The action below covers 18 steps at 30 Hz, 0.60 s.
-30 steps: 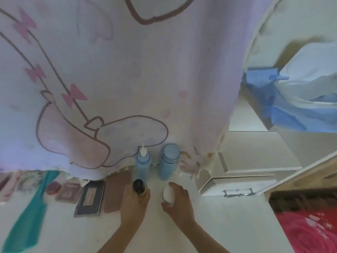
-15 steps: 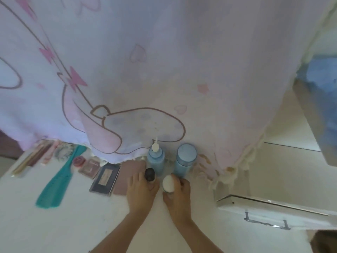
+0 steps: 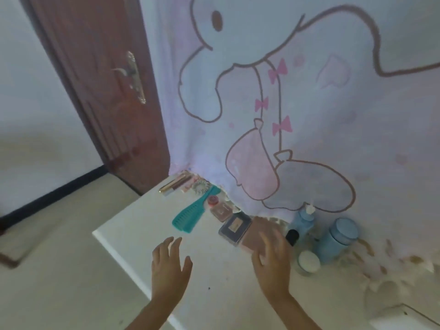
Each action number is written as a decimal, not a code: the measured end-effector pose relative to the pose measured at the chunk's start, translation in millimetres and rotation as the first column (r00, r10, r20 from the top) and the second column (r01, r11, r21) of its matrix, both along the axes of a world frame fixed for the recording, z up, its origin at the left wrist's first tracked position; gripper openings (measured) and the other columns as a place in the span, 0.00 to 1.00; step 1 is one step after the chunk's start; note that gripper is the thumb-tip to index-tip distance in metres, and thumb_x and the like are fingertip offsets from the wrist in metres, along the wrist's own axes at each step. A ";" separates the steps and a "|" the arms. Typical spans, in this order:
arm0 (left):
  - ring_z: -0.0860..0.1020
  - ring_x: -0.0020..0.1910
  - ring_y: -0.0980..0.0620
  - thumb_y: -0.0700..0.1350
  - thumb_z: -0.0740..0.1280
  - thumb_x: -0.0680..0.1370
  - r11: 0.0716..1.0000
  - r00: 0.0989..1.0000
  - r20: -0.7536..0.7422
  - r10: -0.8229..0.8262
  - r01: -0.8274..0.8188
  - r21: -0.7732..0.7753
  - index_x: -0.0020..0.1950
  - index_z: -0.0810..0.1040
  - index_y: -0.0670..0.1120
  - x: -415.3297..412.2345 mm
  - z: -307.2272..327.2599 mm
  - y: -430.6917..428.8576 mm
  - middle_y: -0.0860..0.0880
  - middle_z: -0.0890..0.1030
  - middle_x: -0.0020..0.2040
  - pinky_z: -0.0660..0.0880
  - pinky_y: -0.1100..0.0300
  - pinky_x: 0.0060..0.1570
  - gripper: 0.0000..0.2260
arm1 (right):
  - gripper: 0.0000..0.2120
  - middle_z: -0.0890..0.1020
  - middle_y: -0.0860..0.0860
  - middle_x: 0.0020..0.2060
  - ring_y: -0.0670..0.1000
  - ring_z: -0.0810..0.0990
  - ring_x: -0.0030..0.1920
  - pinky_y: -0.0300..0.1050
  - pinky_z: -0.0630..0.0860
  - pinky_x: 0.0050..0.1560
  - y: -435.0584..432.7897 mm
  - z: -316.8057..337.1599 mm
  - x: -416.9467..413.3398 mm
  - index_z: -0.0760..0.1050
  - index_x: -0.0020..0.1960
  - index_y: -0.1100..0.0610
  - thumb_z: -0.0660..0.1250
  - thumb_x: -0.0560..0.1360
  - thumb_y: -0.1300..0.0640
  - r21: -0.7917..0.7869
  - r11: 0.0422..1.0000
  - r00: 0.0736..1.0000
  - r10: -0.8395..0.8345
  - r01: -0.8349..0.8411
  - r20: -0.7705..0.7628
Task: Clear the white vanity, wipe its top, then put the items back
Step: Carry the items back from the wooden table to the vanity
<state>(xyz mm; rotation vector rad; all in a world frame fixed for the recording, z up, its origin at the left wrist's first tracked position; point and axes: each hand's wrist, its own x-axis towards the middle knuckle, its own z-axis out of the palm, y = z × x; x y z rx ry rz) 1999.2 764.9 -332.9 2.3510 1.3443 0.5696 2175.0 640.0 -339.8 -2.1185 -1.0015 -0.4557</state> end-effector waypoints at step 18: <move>0.56 0.70 0.42 0.45 0.62 0.77 0.720 0.719 0.110 0.686 -0.693 0.042 0.70 0.63 0.43 -486.2 91.7 28.4 0.43 0.63 0.72 0.58 0.47 0.69 0.22 | 0.23 0.79 0.63 0.54 0.63 0.80 0.52 0.56 0.76 0.48 208.3 106.7 -391.6 0.80 0.54 0.58 0.78 0.60 0.56 -0.267 0.651 0.606 0.759 -0.711 0.239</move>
